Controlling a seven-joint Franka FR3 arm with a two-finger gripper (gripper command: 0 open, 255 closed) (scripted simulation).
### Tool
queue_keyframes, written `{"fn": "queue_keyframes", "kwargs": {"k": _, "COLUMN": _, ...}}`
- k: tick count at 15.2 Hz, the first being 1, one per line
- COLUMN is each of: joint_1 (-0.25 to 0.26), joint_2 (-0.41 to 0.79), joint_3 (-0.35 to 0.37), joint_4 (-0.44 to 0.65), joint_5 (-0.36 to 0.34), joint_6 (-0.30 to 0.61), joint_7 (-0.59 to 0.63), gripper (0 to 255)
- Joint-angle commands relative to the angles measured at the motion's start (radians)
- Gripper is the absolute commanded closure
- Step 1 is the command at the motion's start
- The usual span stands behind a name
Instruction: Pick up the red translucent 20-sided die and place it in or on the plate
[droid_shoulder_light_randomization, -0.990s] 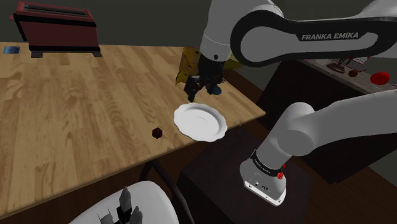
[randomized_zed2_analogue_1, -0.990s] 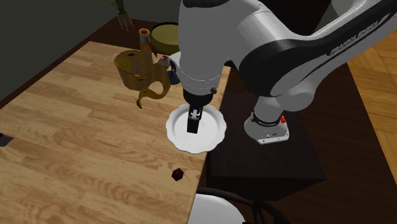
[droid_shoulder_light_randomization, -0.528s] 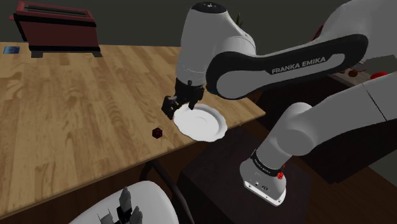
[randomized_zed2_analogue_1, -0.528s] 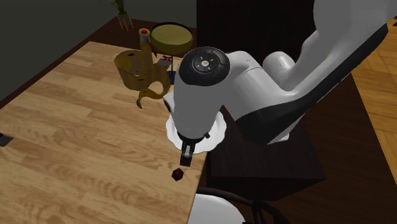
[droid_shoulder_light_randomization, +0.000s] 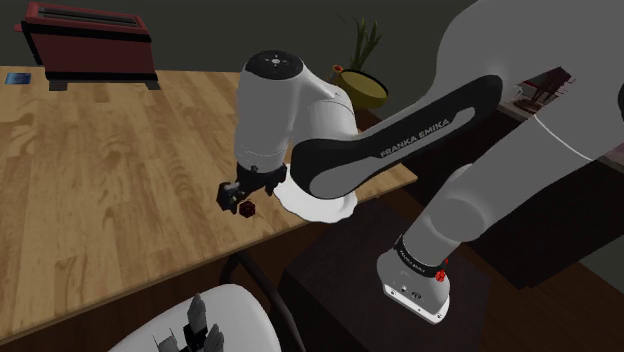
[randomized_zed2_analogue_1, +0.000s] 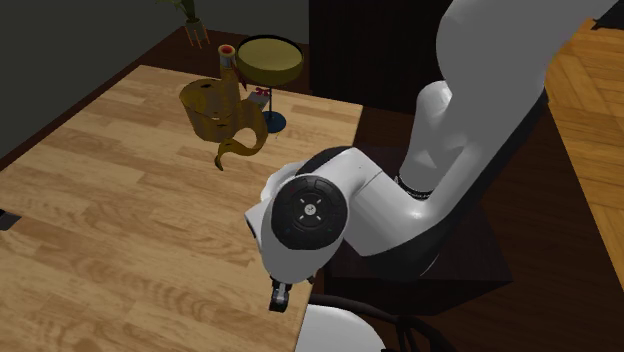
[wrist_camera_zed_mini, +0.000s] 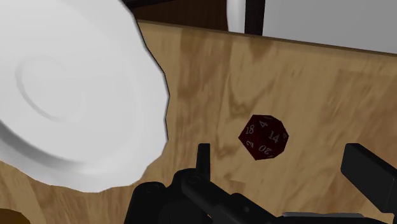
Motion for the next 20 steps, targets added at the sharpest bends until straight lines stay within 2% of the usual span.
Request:
{"fn": "queue_keyframes", "kwargs": {"k": 1, "joint_1": -0.016, "joint_2": 0.034, "joint_3": 0.017, "joint_4": 0.0, "joint_5": -0.036, "joint_6": 0.027, "joint_7": 0.031, "gripper": 0}}
{"fn": "queue_keyframes", "kwargs": {"k": 6, "joint_1": -0.056, "joint_2": 0.116, "joint_3": 0.04, "joint_4": -0.019, "joint_5": -0.136, "joint_6": 0.098, "joint_7": 0.102, "gripper": 0}}
{"fn": "queue_keyframes", "kwargs": {"k": 14, "joint_1": -0.055, "joint_2": 0.116, "joint_3": 0.039, "joint_4": -0.019, "joint_5": -0.136, "joint_6": 0.098, "joint_7": 0.102, "gripper": 0}}
{"fn": "queue_keyframes", "kwargs": {"k": 15, "joint_1": -0.055, "joint_2": 0.116, "joint_3": 0.039, "joint_4": -0.019, "joint_5": -0.136, "joint_6": 0.098, "joint_7": 0.102, "gripper": 255}}
{"fn": "queue_keyframes", "kwargs": {"k": 20, "joint_1": -0.055, "joint_2": 0.116, "joint_3": 0.039, "joint_4": -0.019, "joint_5": -0.136, "joint_6": 0.098, "joint_7": 0.102, "gripper": 255}}
